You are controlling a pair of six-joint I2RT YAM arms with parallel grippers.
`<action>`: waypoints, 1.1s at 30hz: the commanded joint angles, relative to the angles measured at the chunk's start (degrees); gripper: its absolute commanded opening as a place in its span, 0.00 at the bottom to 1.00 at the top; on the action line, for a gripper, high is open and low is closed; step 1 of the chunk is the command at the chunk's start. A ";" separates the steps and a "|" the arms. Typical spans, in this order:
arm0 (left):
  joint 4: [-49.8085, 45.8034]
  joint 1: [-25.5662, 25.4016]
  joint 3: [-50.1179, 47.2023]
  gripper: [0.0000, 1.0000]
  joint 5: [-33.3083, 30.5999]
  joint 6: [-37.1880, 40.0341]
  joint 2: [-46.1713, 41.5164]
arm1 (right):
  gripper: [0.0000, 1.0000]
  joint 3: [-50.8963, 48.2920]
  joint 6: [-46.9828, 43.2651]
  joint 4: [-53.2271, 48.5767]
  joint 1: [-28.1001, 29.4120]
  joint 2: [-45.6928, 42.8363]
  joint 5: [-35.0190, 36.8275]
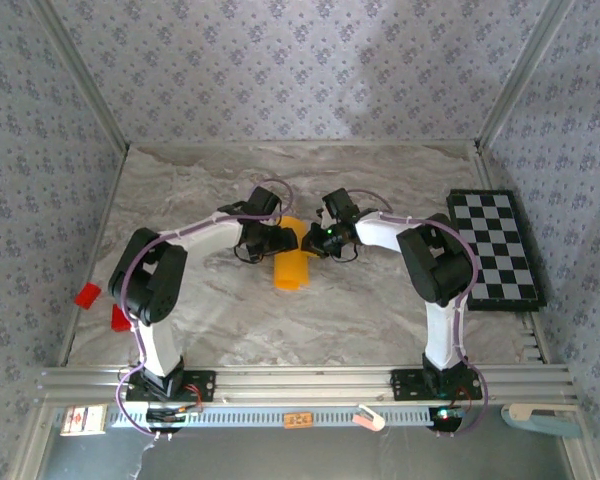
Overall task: Fold a paper plane with a square sheet of paper (pick it up from the middle)
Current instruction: First fold the square sheet of paper in half at the center of the table.
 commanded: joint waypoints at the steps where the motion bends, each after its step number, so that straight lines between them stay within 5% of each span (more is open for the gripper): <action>1: -3.14 -0.30 1.54 0.72 -0.34 1.62 1.69 | 0.14 -0.63 0.81 1.33 -0.33 -1.86 -2.55; 12: -5.38 -0.23 2.43 0.43 -2.56 4.50 3.85 | 0.15 -4.23 -0.39 2.13 -3.10 -6.17 -0.04; 16: -5.67 -0.23 2.89 0.39 -2.38 5.18 4.60 | 0.15 -4.23 -1.10 1.51 -3.51 -6.63 0.34; 33: -8.43 -0.11 2.62 0.47 -4.18 -2.23 6.74 | 0.15 -5.72 -1.12 3.62 -4.46 -7.07 0.10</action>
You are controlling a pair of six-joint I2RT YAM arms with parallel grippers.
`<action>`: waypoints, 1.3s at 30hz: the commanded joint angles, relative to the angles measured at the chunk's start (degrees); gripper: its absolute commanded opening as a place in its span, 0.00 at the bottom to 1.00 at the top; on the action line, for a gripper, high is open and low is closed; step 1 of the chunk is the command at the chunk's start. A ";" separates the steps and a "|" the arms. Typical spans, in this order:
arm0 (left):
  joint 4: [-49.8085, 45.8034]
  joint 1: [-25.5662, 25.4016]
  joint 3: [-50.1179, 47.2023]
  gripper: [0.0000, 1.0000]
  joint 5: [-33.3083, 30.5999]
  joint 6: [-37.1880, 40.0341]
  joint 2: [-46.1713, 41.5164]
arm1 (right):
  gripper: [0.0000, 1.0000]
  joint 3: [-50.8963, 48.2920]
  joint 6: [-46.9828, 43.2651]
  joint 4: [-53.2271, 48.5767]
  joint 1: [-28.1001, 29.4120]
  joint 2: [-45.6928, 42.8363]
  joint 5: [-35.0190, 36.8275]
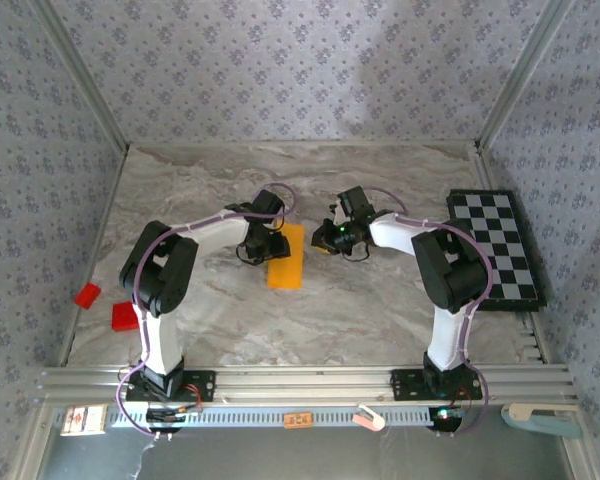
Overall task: Fold a paper plane with a square sheet of paper (pick it up from the middle)
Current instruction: First fold the square sheet of paper in half at the center of the table.
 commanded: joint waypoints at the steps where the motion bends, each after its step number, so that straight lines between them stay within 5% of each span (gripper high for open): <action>1: -4.24 -0.09 -0.04 0.47 -2.77 -3.10 2.30 | 0.15 -0.89 -0.90 1.24 -0.64 -1.91 0.09; 39: -7.56 -1.09 -0.27 0.49 -1.74 1.01 10.60 | 0.17 -0.75 -2.49 3.41 0.35 0.72 -1.45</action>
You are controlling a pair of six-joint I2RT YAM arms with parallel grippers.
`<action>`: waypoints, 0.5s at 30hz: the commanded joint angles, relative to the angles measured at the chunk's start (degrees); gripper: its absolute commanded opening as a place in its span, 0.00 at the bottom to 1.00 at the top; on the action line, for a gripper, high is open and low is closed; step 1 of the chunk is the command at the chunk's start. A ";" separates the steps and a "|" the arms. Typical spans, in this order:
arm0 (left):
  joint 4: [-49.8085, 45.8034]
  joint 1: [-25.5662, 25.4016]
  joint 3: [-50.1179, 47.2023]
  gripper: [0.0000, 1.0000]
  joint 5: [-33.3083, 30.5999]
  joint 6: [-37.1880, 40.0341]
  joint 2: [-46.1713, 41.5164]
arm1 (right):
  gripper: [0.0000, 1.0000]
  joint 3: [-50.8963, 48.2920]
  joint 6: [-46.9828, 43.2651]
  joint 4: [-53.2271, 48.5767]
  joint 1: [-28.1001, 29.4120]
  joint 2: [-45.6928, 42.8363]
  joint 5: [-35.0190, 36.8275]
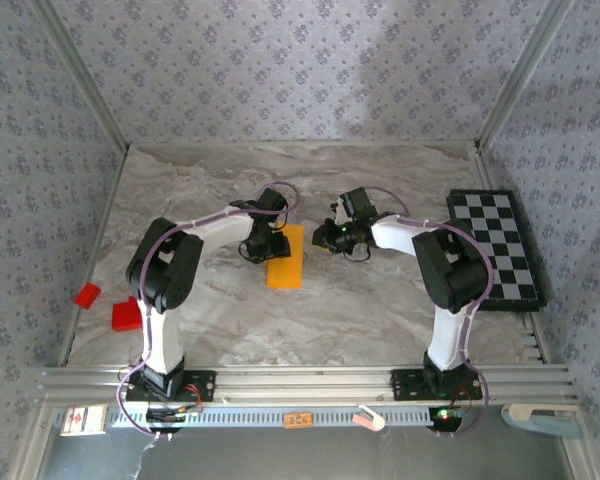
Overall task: Fold a paper plane with a square sheet of paper (pick it up from the middle)
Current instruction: First fold the square sheet of paper in half at the center of the table.
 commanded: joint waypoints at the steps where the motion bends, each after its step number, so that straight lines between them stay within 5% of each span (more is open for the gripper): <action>1: -3.58 -0.49 -3.56 0.50 -0.18 0.31 7.73 | 0.17 0.91 -0.87 -0.03 0.72 1.09 -1.24; 15: -3.23 -0.52 -4.07 0.51 0.52 0.20 8.30 | 0.17 2.68 -0.41 1.04 2.85 3.61 -4.29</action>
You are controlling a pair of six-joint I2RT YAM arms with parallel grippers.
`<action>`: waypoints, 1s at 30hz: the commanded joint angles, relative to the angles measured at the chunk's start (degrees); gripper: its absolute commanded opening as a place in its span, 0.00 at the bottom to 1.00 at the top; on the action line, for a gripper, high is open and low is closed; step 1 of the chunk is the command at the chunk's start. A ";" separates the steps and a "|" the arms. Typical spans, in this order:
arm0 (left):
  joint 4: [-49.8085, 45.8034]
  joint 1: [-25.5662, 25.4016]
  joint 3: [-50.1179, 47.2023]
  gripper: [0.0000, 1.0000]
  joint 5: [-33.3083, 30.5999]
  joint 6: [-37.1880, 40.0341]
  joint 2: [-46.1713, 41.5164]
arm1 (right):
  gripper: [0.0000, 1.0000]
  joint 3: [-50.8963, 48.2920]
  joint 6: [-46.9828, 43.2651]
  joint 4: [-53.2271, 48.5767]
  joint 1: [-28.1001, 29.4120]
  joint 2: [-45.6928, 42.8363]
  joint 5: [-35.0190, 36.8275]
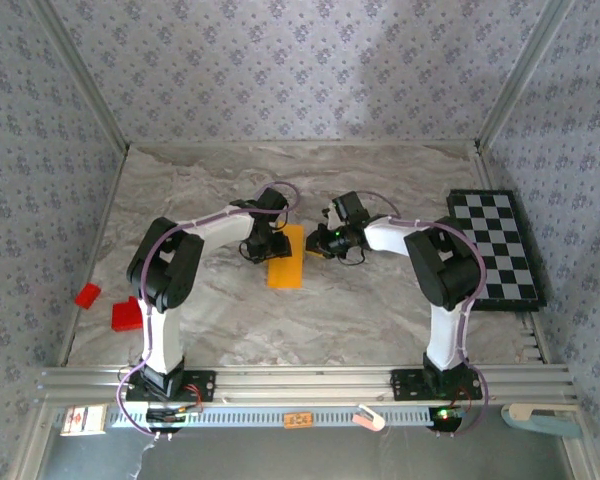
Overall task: Fold a paper plane with a square sheet of paper (pick it up from the middle)
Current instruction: First fold the square sheet of paper in half at the center of the table, then hold the square sheet of paper at the center of the table.
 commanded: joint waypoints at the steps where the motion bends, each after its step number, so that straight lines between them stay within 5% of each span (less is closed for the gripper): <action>1: -2.82 -0.52 -4.53 0.51 0.24 0.28 7.73 | 0.17 2.25 -0.31 0.66 0.73 1.33 -2.35; 18: -2.16 -0.59 -4.79 0.51 0.97 -0.35 8.37 | 0.13 7.28 0.29 -1.59 2.70 6.87 -2.69; 30: -1.92 -0.51 -5.15 0.51 0.89 -0.75 7.70 | 0.12 8.18 -2.90 -14.14 2.58 10.88 2.09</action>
